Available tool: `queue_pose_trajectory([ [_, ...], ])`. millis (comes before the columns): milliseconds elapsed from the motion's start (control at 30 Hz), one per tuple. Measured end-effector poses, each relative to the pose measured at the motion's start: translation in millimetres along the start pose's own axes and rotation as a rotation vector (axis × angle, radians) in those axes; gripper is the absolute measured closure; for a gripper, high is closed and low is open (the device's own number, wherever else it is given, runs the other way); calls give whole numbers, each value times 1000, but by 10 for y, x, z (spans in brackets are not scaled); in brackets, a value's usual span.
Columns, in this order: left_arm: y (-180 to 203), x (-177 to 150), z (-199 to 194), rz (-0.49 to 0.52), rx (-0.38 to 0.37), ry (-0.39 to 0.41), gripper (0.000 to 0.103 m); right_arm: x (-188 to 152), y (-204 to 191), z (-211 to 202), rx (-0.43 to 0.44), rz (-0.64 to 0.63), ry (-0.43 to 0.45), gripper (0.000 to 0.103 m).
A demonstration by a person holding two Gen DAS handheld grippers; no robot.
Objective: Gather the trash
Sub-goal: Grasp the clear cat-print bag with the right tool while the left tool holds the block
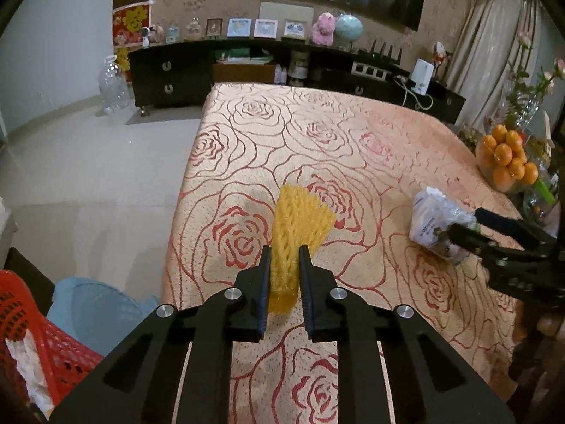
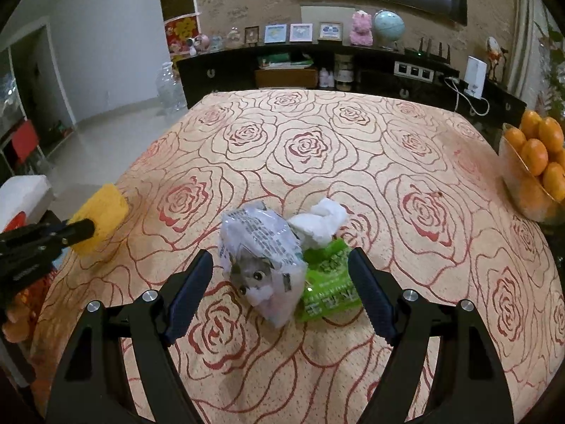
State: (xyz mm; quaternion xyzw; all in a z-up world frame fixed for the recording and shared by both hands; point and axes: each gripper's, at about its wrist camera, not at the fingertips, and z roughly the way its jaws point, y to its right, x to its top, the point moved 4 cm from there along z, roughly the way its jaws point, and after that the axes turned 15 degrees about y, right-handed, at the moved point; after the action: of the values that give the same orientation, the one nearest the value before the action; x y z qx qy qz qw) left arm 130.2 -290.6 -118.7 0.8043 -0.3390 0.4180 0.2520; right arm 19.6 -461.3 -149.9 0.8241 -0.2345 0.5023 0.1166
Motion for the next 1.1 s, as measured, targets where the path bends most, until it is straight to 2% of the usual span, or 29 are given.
queue_pose_trajectory([
  [67,3,12,-50,1,-1,10,89,-15,-20,54,1,-6,-10,30],
  [133,2,29,-92,7,0,18,89,-48,-25,100,16,-2,-35,42],
  [200,1,40,-135,13,1,26,89,-72,-51,118,53,15,-62,49],
  [333,-25,52,-169,6,4,32,89,-82,-160,58,117,19,-67,55],
  [500,-35,94,-219,-5,-1,43,89,-105,-300,-2,217,30,-98,55],
  [600,-41,109,-237,-7,-3,49,89,-98,-361,-31,217,1,-87,54],
  [700,-48,109,-240,-9,-2,48,89,-102,-381,-10,155,-56,-64,37],
  [733,-49,107,-238,-9,-1,45,89,-107,-385,8,144,-62,-64,35],
  [1000,-35,85,-237,-2,5,38,89,-194,-485,144,174,-87,-107,36],
  [1100,-23,93,-241,2,8,41,89,-209,-507,150,190,-87,-120,48],
])
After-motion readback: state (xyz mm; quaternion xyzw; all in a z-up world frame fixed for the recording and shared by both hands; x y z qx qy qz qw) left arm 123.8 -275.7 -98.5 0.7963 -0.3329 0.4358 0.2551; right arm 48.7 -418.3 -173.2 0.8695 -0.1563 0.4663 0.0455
